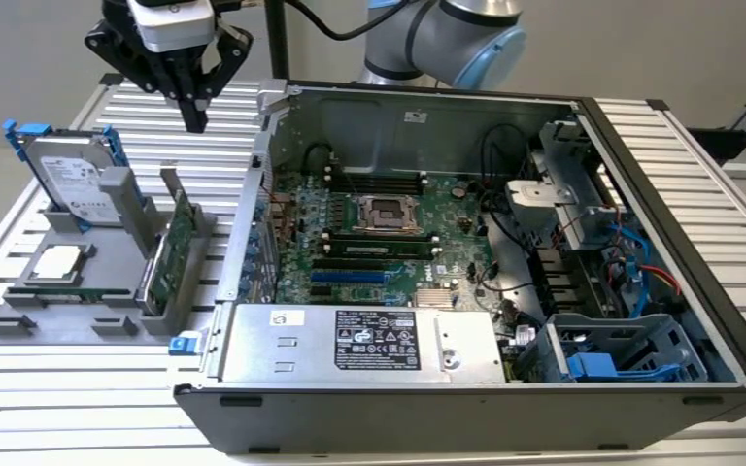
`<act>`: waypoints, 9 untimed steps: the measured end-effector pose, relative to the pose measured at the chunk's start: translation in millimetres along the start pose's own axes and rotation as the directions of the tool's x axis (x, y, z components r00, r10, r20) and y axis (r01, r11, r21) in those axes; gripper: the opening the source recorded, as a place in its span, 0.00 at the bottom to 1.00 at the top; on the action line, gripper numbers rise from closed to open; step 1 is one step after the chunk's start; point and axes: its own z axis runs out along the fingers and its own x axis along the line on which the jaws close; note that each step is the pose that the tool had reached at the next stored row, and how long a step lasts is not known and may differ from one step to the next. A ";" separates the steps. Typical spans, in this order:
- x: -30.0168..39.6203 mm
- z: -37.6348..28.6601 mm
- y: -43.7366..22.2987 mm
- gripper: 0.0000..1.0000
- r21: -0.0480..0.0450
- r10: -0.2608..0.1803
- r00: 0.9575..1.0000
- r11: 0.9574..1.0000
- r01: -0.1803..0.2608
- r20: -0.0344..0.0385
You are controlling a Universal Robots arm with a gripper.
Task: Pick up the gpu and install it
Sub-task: 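Reach for the gpu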
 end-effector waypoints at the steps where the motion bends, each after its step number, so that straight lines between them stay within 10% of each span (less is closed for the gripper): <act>1: 0.6 0.0 -0.1 0.00 0.000 0.000 1.000 1.000 0.000 0.000; 9: 5.4 -0.2 -0.4 0.00 0.000 0.000 1.000 1.000 0.000 0.000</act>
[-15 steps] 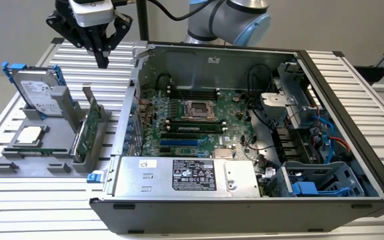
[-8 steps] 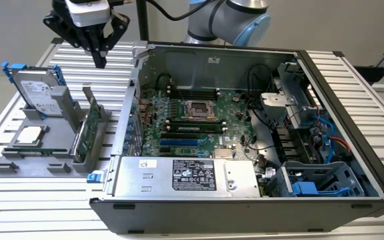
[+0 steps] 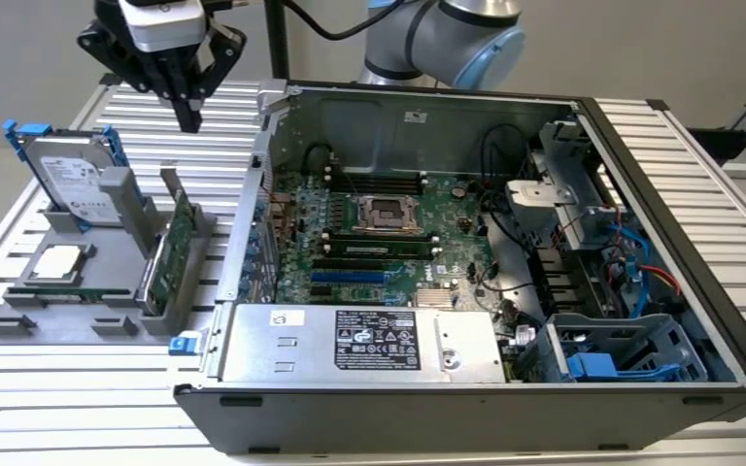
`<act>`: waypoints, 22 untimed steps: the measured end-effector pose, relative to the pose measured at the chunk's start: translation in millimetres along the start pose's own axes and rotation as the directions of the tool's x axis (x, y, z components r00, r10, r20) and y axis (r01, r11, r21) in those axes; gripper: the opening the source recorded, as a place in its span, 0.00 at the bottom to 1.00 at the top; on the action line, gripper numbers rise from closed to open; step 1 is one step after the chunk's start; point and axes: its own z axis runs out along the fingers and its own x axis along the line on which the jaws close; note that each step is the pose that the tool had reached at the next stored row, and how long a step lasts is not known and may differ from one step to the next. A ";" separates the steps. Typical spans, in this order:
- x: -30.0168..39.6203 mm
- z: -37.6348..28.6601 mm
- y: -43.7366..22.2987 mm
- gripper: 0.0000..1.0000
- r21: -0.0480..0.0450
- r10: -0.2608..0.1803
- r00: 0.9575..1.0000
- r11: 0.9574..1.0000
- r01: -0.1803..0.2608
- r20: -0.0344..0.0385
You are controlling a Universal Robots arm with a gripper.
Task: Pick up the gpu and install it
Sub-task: 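Reach for the gpu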
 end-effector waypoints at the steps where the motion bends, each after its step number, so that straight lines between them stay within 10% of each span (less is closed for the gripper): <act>1: 0.5 0.0 0.0 0.00 0.000 0.000 1.000 1.000 0.000 0.000; 22: 17.1 -0.3 -1.2 0.00 0.000 0.000 1.000 1.000 0.000 0.000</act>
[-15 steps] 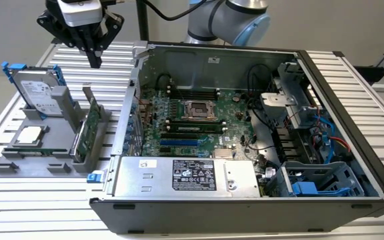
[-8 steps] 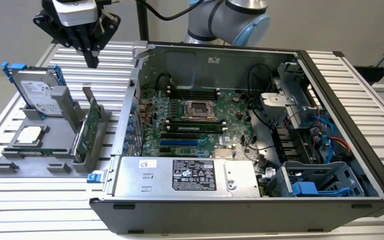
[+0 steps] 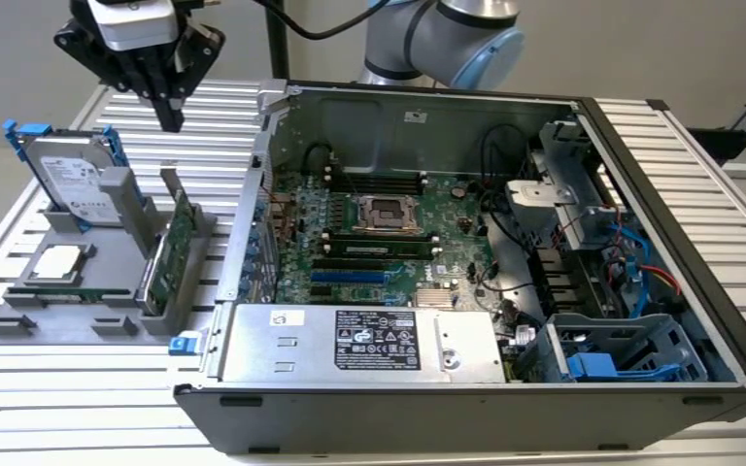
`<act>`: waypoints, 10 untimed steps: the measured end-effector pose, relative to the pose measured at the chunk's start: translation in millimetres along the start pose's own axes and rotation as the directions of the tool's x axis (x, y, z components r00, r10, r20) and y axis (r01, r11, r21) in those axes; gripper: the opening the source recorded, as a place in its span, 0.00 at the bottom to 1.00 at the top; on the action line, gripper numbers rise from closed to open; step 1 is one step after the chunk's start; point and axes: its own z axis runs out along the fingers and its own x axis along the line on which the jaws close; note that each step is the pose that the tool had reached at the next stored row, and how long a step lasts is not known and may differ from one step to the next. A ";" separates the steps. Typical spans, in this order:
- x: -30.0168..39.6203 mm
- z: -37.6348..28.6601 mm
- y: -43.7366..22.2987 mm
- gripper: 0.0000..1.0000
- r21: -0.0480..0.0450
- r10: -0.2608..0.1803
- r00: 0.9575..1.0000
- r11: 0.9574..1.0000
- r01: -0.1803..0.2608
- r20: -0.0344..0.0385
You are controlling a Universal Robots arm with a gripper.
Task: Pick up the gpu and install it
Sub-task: 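Reach for the gpu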
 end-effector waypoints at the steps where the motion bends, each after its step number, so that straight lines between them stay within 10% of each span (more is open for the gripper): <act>1: 1.0 -0.1 -0.1 0.00 0.000 0.000 1.000 1.000 0.000 0.000; 10: 8.6 -0.2 -0.6 0.00 0.000 0.000 1.000 1.000 0.000 0.000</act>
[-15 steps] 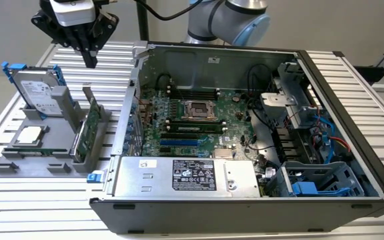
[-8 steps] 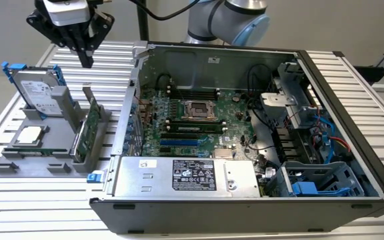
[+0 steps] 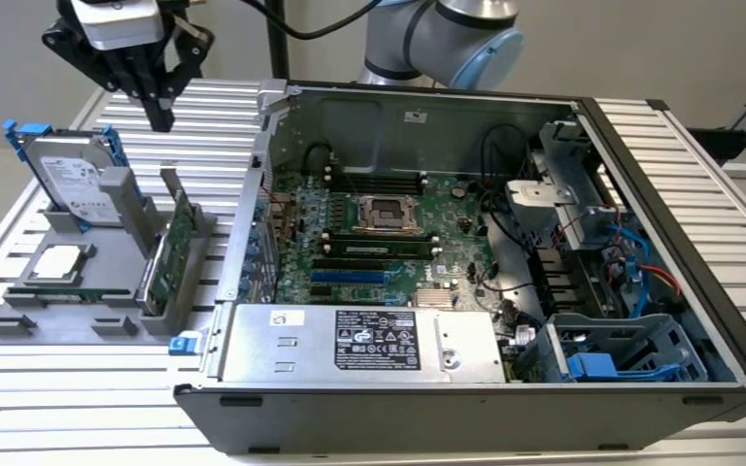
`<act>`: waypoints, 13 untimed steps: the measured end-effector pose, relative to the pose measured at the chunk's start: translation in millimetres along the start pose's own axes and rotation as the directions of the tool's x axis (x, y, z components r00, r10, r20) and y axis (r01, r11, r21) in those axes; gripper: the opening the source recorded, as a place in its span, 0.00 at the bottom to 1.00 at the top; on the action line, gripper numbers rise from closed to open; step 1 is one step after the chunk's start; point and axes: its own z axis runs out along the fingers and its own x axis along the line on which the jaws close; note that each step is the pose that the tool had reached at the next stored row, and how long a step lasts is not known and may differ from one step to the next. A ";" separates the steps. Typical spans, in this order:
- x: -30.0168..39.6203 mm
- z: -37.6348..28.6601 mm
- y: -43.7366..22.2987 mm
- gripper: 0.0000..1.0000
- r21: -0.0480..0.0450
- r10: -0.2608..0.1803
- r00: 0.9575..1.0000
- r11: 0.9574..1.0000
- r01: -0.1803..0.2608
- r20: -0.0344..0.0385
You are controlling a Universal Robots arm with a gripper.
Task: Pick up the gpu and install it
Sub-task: 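Reach for the gpu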
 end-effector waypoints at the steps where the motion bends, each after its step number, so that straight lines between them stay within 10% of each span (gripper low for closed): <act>1: 0.8 0.0 -0.1 0.00 0.000 0.000 1.000 1.000 0.000 0.000; 13: 12.2 -0.2 -0.9 0.00 0.000 0.000 1.000 1.000 0.000 -0.001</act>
